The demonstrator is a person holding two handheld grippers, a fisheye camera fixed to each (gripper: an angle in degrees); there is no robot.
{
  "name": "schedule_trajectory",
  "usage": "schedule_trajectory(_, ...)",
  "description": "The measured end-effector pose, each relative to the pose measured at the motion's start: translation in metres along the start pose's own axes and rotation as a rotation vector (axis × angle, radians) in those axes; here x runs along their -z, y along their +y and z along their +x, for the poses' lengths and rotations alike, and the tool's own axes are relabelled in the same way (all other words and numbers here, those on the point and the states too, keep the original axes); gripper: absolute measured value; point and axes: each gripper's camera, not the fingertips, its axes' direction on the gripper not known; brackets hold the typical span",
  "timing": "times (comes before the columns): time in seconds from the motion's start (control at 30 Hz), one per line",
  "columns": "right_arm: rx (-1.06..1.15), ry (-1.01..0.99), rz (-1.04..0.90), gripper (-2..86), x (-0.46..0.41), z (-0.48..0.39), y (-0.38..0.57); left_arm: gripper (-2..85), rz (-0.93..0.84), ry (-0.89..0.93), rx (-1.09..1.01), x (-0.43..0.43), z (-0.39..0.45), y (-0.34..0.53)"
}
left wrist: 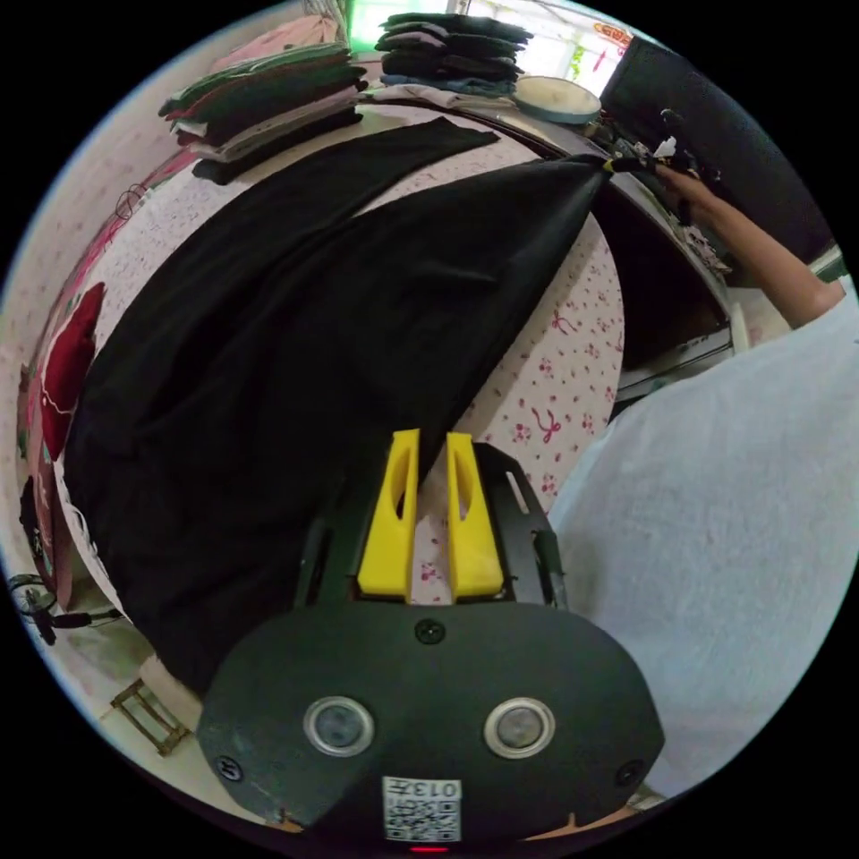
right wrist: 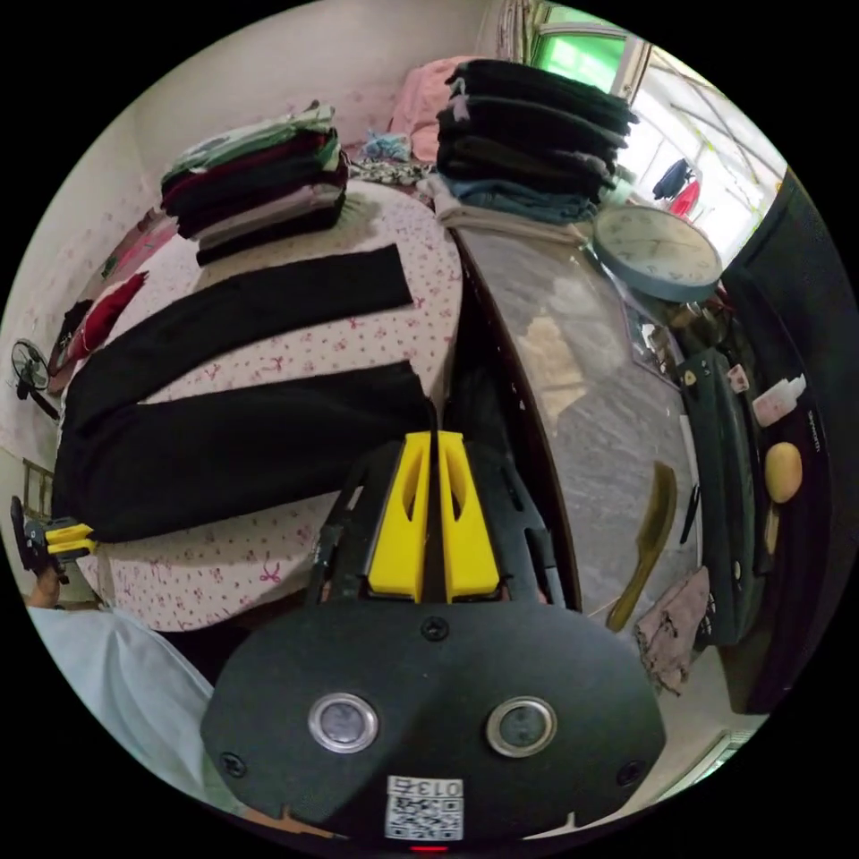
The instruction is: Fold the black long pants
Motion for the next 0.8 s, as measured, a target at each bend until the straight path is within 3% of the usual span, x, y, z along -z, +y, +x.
schedule_trajectory(0.07, -0.003, 0.028, -0.053, 6.3, -0.009, -0.003, -0.003, 6.6, 0.032, 0.012, 0.034, 0.006, -0.009, -0.001)
schedule_trajectory(0.23, -0.060, 0.128, 0.170, 6.3, 0.029, -0.021, -0.014, 6.3, 0.140, -0.060, 0.178, 0.024, -0.054, -0.005)
schedule_trajectory(0.33, 0.146, -0.034, 0.183, 6.0, 0.030, -0.066, -0.033, 6.2, 0.162, -0.092, 0.204, 0.026, -0.079, -0.023)
schedule_trajectory(0.5, 0.370, -0.029, 0.168, 4.4, 0.009, -0.136, -0.061, 6.0, 0.087, -0.165, 0.123, 0.005, -0.097, -0.075)
schedule_trajectory(0.6, 0.462, -0.130, 0.081, 2.6, -0.007, -0.159, -0.080, 5.7, 0.064, -0.148, 0.077, -0.008, -0.102, -0.097)
schedule_trajectory(0.8, 0.625, -0.131, 0.005, 0.6, -0.025, -0.186, -0.093, 1.9, 0.065, -0.121, 0.095, -0.016, -0.123, -0.114)
